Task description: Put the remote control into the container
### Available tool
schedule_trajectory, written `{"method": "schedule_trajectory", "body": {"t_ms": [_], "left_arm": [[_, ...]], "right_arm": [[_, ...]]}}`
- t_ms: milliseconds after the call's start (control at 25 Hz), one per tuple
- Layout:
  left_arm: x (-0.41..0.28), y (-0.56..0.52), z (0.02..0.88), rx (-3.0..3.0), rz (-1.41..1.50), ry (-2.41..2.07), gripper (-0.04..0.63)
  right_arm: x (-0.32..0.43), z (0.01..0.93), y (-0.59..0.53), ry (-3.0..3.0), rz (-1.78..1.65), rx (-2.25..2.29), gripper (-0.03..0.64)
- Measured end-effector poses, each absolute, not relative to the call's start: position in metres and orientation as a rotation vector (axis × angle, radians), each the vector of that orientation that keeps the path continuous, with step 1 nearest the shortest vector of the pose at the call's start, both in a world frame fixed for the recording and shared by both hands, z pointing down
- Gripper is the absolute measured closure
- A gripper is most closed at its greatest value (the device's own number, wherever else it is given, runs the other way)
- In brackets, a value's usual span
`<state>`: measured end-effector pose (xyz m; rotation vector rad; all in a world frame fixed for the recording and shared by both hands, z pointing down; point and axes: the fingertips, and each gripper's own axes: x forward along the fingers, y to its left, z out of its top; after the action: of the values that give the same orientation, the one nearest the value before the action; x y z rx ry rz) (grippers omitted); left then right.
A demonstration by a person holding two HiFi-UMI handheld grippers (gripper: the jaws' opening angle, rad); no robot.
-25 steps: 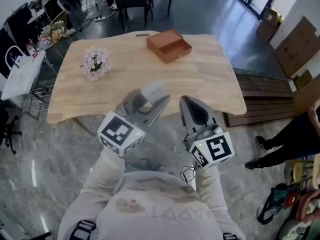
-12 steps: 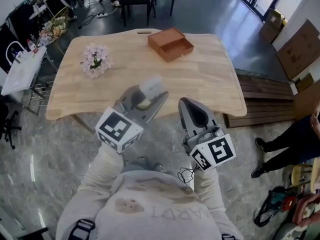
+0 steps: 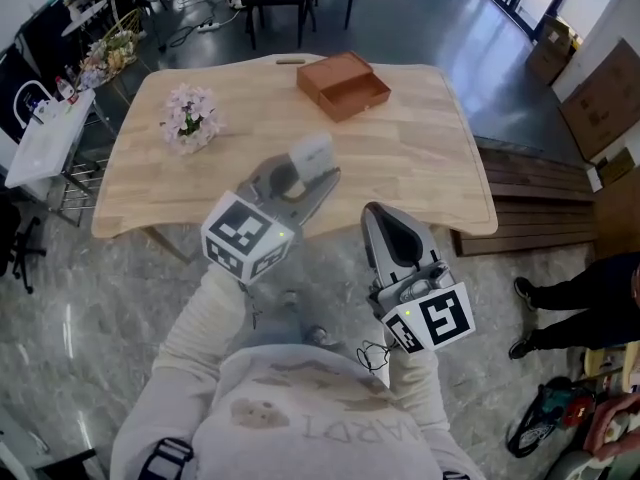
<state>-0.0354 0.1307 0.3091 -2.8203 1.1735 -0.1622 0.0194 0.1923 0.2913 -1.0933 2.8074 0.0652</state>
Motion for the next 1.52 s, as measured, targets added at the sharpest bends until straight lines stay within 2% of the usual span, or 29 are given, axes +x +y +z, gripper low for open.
{"method": "schedule_trajectory", "body": {"t_ms": [840, 1520], "left_arm": [[-0.045, -0.06, 0.373, -2.969, -0.332, 0.996, 0.486], [-0.052, -0.19, 0.442, -2.975, -0.694, 0.978, 0.486]], "right_arm": [[-0.008, 0.276, 0.059, 2.73, 0.125, -1.261, 0.6], [-0.016, 0.282, -0.013, 2.695, 0.1, -1.389, 0.6]]}}
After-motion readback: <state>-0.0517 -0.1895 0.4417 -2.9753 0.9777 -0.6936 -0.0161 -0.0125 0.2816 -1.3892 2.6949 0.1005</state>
